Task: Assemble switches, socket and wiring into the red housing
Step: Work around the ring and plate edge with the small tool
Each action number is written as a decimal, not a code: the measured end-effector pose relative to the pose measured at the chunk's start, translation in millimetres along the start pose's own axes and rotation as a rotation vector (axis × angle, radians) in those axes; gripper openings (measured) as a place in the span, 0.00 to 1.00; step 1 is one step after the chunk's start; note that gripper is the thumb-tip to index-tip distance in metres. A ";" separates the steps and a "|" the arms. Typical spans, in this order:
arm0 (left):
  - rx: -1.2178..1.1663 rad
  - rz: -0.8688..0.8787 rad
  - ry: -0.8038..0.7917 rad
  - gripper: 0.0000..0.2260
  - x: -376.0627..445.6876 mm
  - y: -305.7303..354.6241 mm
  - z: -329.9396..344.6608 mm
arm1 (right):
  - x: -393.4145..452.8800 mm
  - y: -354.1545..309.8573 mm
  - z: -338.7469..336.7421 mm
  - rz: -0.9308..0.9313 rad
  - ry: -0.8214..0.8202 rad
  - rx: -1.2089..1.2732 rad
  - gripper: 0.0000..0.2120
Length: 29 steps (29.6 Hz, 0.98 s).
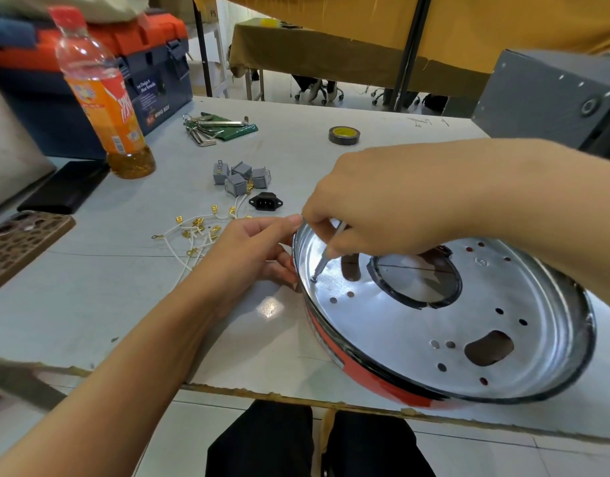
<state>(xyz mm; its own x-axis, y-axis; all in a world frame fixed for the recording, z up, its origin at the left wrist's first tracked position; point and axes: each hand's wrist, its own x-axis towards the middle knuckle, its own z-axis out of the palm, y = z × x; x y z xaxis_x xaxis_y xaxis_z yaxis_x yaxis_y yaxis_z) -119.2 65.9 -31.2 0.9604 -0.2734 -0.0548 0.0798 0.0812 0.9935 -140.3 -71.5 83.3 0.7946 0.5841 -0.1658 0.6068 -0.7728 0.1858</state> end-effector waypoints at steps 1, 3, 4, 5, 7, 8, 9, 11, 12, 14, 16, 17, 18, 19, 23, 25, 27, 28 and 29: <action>-0.002 0.000 0.000 0.12 -0.2 0.5 0.3 | -1.4 -0.8 -1.5 0.001 -0.005 -0.001 0.10; 0.000 0.002 0.001 0.13 -0.6 1.2 0.9 | -2.8 -2.7 -3.6 0.001 -0.001 -0.011 0.11; 0.002 0.004 -0.001 0.13 -0.8 1.4 1.2 | -2.7 -3.8 -4.3 0.001 0.000 -0.021 0.11; -0.001 0.007 -0.001 0.14 -0.8 1.5 1.6 | -2.5 -5.0 -5.1 0.003 0.000 -0.037 0.11; -0.009 0.008 0.001 0.14 -0.6 1.6 1.7 | -2.1 -6.1 -6.3 0.013 -0.008 -0.066 0.11; -0.011 0.007 0.001 0.14 -0.2 1.5 1.5 | -2.4 -6.1 -6.7 0.017 -0.016 -0.074 0.11; -0.012 0.007 -0.002 0.14 0.3 1.1 1.2 | -2.6 -5.9 -7.0 0.019 -0.021 -0.073 0.11; -0.008 0.009 -0.009 0.15 0.8 -0.1 1.0 | -2.9 -5.5 -6.6 0.024 -0.026 -0.045 0.11; -0.010 0.009 -0.010 0.16 1.2 -0.6 1.2 | -2.6 -5.3 -6.7 0.028 -0.029 -0.027 0.10; -0.029 0.006 -0.014 0.15 1.6 -1.7 0.8 | -0.4 -4.8 -8.2 0.031 -0.046 0.020 0.11; -0.028 0.001 -0.021 0.13 2.1 -2.3 -0.3 | 3.6 -4.3 -11.2 0.047 -0.083 0.063 0.14; -0.017 -0.003 -0.023 0.13 2.3 -2.8 -1.4 | 5.0 -4.7 -12.6 0.058 -0.091 0.076 0.15; -0.008 -0.004 -0.024 0.12 2.5 -3.5 -2.5 | 5.7 -4.9 -13.4 0.063 -0.095 0.078 0.15; -0.007 -0.003 -0.025 0.12 2.5 -4.0 -2.9 | 5.4 -4.6 -13.1 0.063 -0.097 0.073 0.15; -0.012 0.013 -0.009 0.13 2.7 -3.5 -1.9 | -2.9 -1.5 -6.0 0.050 -0.061 0.036 0.15; -0.010 0.017 -0.015 0.14 3.2 -3.8 -2.1 | -6.7 0.9 -3.6 0.037 -0.048 0.019 0.12; -0.004 0.017 -0.022 0.14 3.0 -4.1 -2.7 | -9.2 3.0 -3.8 0.023 -0.057 0.030 0.13; -0.001 0.017 -0.024 0.14 2.9 -4.0 -3.0 | -9.7 4.7 -4.4 0.023 -0.058 0.048 0.13; -0.001 0.019 -0.025 0.14 2.9 -3.9 -3.1 | -10.4 7.1 -5.2 0.030 -0.058 0.069 0.12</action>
<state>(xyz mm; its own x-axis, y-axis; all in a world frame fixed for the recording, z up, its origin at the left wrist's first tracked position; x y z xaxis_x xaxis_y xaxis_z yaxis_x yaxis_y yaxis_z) -115.9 67.7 -35.6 0.9548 -0.2955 -0.0338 0.0622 0.0873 0.9942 -144.1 -81.7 91.4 0.8088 0.5466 -0.2171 0.5784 -0.8061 0.1251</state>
